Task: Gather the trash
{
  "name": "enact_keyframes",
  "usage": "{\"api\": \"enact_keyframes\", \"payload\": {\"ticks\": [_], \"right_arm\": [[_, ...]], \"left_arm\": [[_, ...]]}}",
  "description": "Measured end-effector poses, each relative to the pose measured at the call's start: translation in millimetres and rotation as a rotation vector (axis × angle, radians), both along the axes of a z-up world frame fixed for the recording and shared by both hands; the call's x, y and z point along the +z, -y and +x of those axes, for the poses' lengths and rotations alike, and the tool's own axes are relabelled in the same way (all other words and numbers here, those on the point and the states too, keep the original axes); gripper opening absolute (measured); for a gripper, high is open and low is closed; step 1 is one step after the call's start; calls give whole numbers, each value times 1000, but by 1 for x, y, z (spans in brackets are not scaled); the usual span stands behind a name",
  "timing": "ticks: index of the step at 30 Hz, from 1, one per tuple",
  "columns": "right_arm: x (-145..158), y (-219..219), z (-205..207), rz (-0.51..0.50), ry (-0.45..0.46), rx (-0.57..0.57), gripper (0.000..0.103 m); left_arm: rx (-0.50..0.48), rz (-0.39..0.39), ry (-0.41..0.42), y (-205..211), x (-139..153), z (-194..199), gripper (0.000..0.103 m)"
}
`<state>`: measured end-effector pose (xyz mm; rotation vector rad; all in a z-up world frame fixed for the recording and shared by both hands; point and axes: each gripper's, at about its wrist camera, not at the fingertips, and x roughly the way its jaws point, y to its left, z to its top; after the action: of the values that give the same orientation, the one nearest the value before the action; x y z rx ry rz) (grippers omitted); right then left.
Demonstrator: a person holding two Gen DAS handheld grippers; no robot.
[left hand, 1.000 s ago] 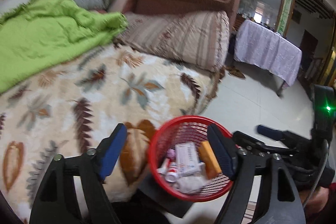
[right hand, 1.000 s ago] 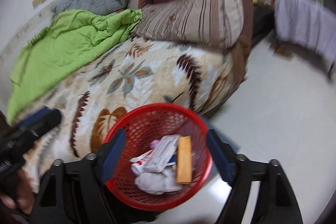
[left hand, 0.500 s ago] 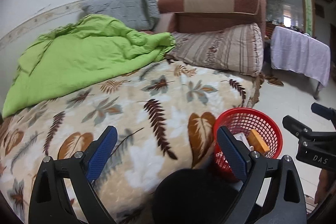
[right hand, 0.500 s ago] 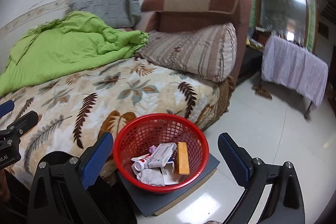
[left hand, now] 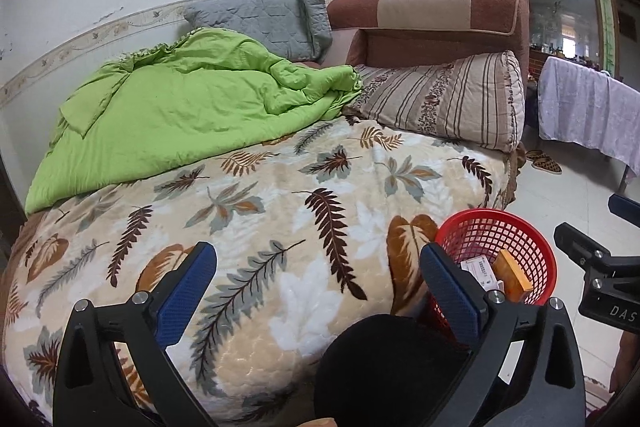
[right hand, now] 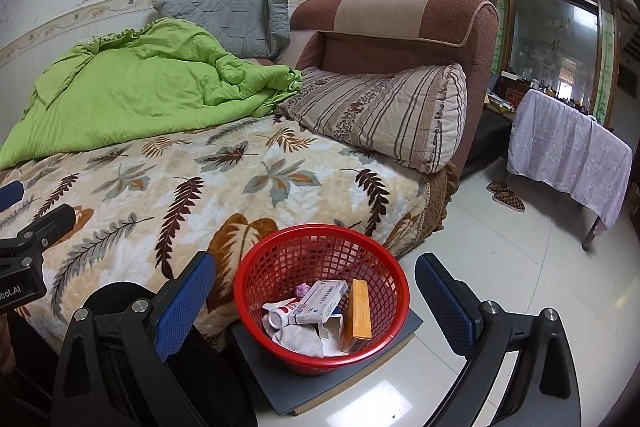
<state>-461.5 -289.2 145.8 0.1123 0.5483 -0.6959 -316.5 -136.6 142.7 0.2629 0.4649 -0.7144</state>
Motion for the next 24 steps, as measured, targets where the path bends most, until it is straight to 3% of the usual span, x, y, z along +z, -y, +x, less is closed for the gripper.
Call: {"api": "enact_keyframes", "payload": {"ticks": [13,24], "right_arm": [[-5,0,2,7,-10,5,101],[-9,0,3,13,-18,9,101]], "left_arm": [[48,-14,30,-3,2,-1,102],[60,24,42,0,0,2,102]]}}
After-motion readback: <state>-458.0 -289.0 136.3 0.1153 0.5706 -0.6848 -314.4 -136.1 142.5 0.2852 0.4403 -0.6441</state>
